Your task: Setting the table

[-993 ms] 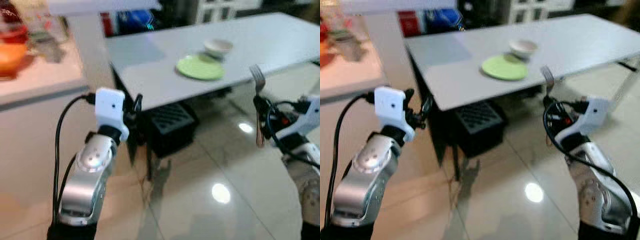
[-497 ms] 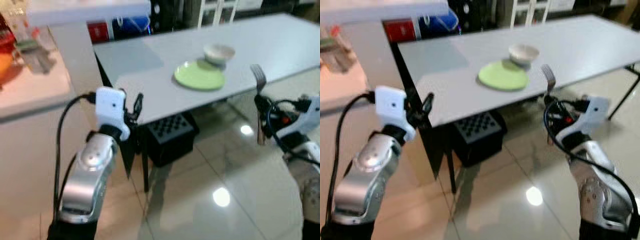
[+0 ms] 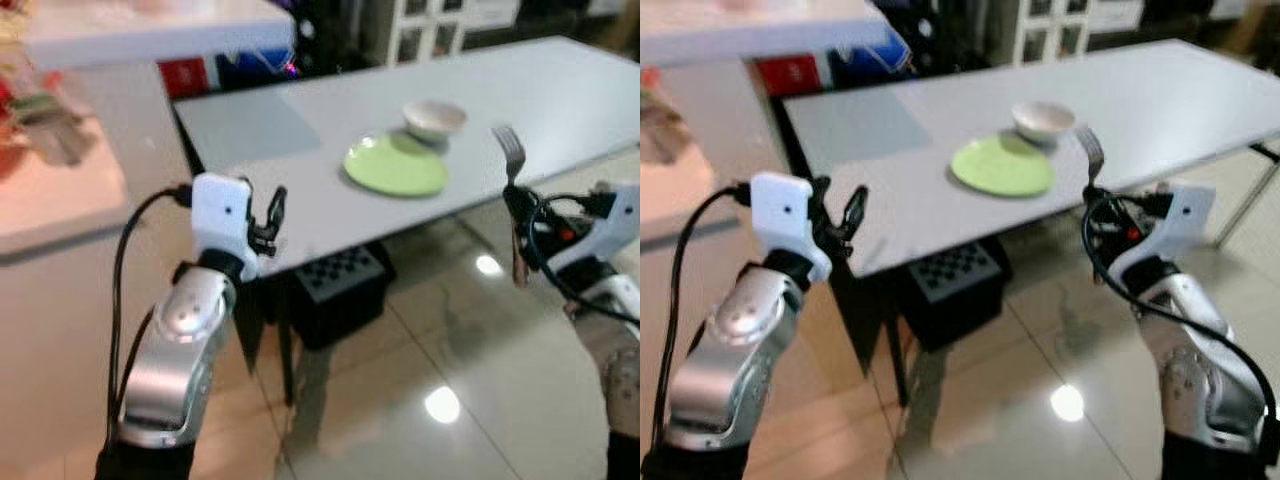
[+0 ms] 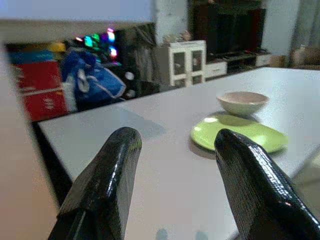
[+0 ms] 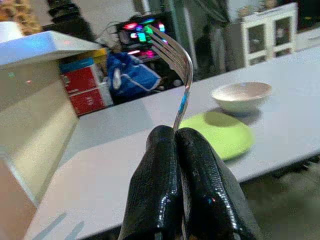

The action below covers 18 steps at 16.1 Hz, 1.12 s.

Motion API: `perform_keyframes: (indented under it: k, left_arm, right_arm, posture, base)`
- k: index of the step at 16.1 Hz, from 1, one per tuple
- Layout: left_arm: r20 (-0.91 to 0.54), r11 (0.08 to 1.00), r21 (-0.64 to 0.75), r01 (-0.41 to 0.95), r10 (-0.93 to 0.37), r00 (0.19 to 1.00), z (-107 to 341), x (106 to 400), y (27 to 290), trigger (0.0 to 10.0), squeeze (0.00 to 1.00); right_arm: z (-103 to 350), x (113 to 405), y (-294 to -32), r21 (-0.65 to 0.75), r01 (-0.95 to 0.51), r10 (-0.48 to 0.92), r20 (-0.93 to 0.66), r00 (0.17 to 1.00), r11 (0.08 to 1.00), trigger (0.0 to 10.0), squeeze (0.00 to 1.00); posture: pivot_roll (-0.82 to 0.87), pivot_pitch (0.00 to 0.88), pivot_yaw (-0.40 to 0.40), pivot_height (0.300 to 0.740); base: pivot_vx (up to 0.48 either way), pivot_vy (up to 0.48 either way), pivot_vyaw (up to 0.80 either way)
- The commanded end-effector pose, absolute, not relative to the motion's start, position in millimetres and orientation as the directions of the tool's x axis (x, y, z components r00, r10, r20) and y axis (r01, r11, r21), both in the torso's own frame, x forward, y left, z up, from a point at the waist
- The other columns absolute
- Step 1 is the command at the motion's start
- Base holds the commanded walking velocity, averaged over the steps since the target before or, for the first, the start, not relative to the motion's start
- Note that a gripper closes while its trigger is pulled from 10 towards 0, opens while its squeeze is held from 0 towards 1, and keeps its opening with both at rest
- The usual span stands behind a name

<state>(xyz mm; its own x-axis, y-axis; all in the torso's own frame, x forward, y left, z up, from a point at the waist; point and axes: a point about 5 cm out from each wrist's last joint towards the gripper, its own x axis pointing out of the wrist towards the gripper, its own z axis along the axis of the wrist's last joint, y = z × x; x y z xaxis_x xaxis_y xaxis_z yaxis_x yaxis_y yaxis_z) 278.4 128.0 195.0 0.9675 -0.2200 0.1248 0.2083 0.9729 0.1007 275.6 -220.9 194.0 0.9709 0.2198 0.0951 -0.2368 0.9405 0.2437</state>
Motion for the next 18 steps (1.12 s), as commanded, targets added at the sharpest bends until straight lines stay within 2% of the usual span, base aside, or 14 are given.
perform_keyframes:
  k: [1, 7, 12, 18]
  left_arm:
    - [0.129, 0.977, 0.112, 0.183, -0.197, 0.972, 197.0, 279.2, 133.9, 10.0, 0.00]
    - [0.129, 0.976, 0.116, 0.183, -0.197, 0.972, 196.8, 280.3, 135.5, 10.0, 0.00]
    - [0.130, 0.975, 0.117, 0.191, -0.206, 0.970, 196.7, 280.0, 134.2, 10.0, 0.00]
    - [0.103, 0.958, 0.119, 0.262, -0.275, 0.956, 191.8, 276.9, 127.0, 10.0, 0.00]
  right_arm:
    - [195.8, 279.0, -213.1, 0.231, -0.277, 0.260, 0.103, 0.960, 0.933, 10.0, 0.00]
    - [192.6, 281.5, -208.3, 0.190, -0.285, 0.272, 0.092, 0.958, 0.939, 10.0, 0.00]
    - [186.9, 281.5, -211.8, 0.162, -0.268, 0.261, 0.063, 0.963, 0.950, 10.0, 0.00]
    - [179.8, 281.0, -215.2, 0.160, -0.235, 0.232, 0.039, 0.972, 0.959, 10.0, 0.00]
  posture:
    - [0.03, 0.000, -0.031, 0.740]
    - [0.03, 0.000, -0.033, 0.740]
    - [0.03, 0.000, -0.032, 0.740]
    - [0.03, 0.000, -0.025, 0.740]
  base:
    - [0.334, 0.000, 0.00]
    - [0.335, 0.000, 0.00]
    - [0.338, 0.000, 0.55]
    - [0.339, 0.000, 0.00]
